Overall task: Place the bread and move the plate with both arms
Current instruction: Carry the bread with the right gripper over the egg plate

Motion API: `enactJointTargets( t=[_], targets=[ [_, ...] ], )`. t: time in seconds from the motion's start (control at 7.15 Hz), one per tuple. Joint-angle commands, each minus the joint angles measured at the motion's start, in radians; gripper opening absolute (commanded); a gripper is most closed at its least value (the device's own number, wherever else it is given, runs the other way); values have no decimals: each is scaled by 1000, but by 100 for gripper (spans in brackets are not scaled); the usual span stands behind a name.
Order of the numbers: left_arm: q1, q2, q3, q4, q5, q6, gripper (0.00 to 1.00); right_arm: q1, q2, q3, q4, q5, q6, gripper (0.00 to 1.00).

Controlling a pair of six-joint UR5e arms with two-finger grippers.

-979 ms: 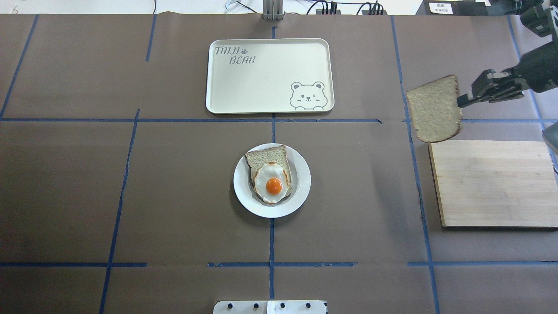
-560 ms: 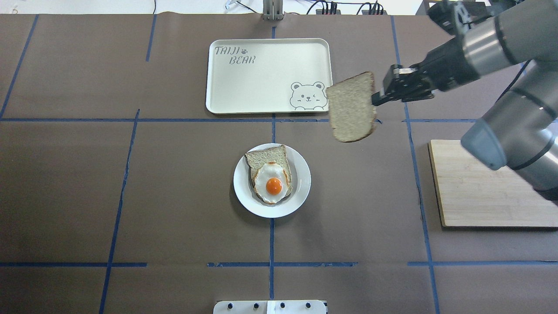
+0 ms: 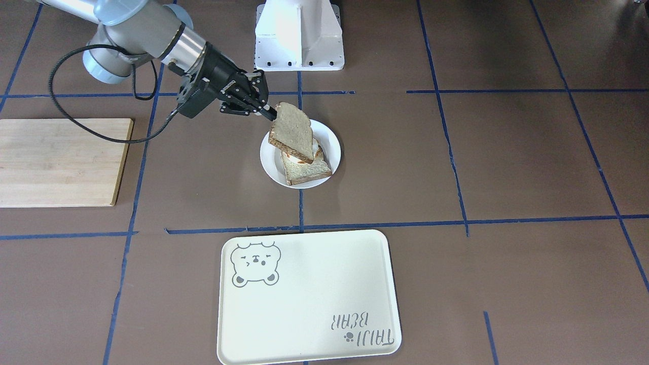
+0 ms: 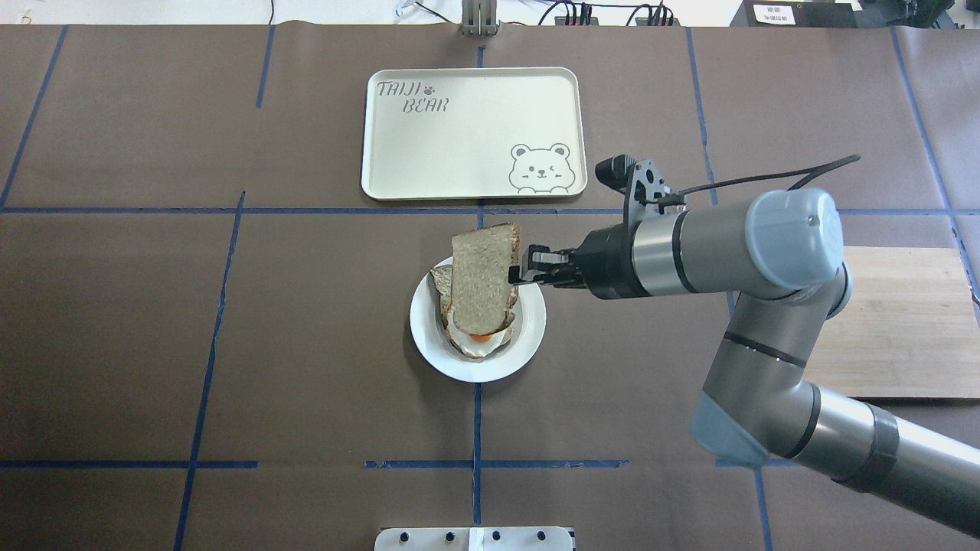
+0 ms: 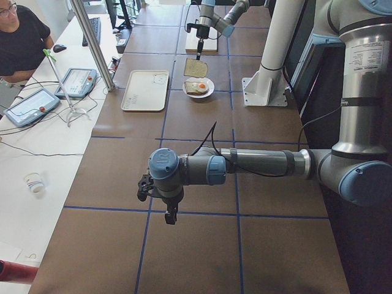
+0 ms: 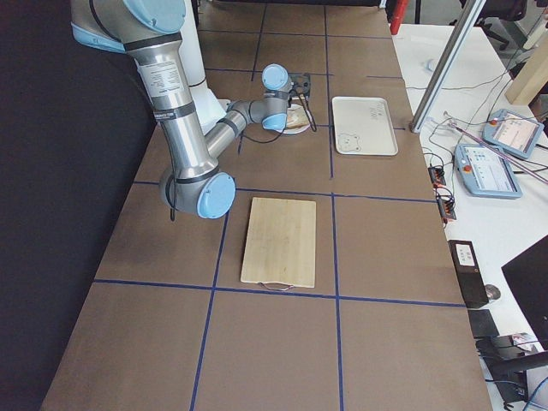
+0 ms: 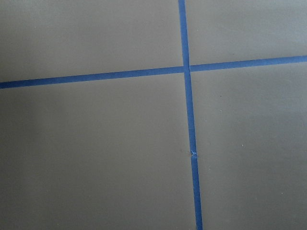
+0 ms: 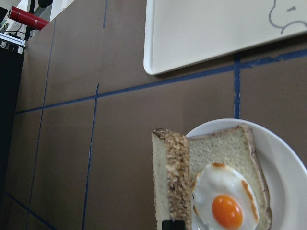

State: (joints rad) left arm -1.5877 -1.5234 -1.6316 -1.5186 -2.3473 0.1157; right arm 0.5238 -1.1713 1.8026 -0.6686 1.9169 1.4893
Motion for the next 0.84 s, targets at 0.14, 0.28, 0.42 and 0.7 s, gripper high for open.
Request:
enactJointTargets(
  t=[0.14, 0.28, 0.42, 0.7],
  targets=[
    [0, 0, 12, -3, -4, -1, 100, -71, 25, -83, 6, -53, -27, 0],
    [0, 2, 12, -3, -4, 1, 100, -70, 53, -130, 9, -61, -44, 0],
    [0, 2, 12, -3, -4, 1, 100, -68, 70, -152, 11, -64, -46, 0],
    [0, 2, 9, -5, -4, 1, 100, -54, 73, -201, 11, -64, -73, 0]
  ],
)
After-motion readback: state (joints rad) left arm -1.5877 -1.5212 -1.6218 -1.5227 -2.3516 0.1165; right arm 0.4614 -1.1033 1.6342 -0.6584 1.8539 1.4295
